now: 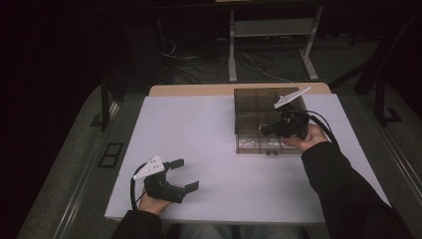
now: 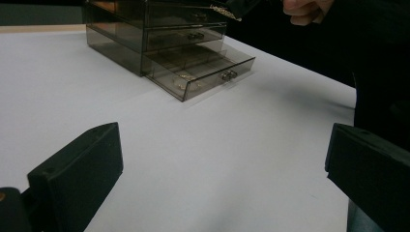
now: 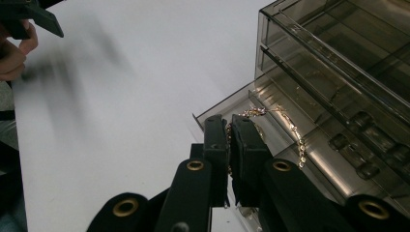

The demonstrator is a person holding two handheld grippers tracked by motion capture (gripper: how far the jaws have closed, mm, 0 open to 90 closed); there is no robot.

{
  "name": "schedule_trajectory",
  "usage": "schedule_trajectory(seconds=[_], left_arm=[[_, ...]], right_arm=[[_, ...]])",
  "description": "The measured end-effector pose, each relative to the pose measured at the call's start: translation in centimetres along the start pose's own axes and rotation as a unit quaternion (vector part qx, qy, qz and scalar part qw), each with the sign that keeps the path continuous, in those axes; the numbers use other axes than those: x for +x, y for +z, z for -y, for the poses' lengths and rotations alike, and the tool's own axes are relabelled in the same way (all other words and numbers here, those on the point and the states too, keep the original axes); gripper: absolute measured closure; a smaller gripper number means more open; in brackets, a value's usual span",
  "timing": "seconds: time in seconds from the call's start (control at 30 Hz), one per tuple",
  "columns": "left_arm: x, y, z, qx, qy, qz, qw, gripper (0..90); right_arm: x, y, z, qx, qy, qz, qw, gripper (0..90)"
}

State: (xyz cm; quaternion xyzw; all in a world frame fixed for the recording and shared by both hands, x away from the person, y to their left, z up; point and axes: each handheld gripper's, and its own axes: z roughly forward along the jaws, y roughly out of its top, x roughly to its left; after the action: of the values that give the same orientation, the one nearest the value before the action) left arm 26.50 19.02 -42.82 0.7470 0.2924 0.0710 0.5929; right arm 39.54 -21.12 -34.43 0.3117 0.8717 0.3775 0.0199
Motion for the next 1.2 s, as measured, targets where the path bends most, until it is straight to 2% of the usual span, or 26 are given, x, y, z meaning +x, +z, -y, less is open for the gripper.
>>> schedule_trajectory(seconds=[0.43,0.97,1.2], left_arm=[[0.0,0.0,-0.1,0.0,0.004,0.001,1.0,0.0],[-0.1,0.0,-0.1,-0.001,0.004,0.002,1.0,0.0],[-0.1,0.0,-0.1,-0.002,0.004,0.003,1.0,0.0]], right_arm=[[-0.3,1.9,0.0,-0.001,0.003,-0.012,0.9999,84.8],[-0.7,5.2,0.4,0.004,0.011,-0.029,0.9995,84.8],[-0.8,6.3,0.6,0.011,0.009,-0.026,0.9996,84.8]])
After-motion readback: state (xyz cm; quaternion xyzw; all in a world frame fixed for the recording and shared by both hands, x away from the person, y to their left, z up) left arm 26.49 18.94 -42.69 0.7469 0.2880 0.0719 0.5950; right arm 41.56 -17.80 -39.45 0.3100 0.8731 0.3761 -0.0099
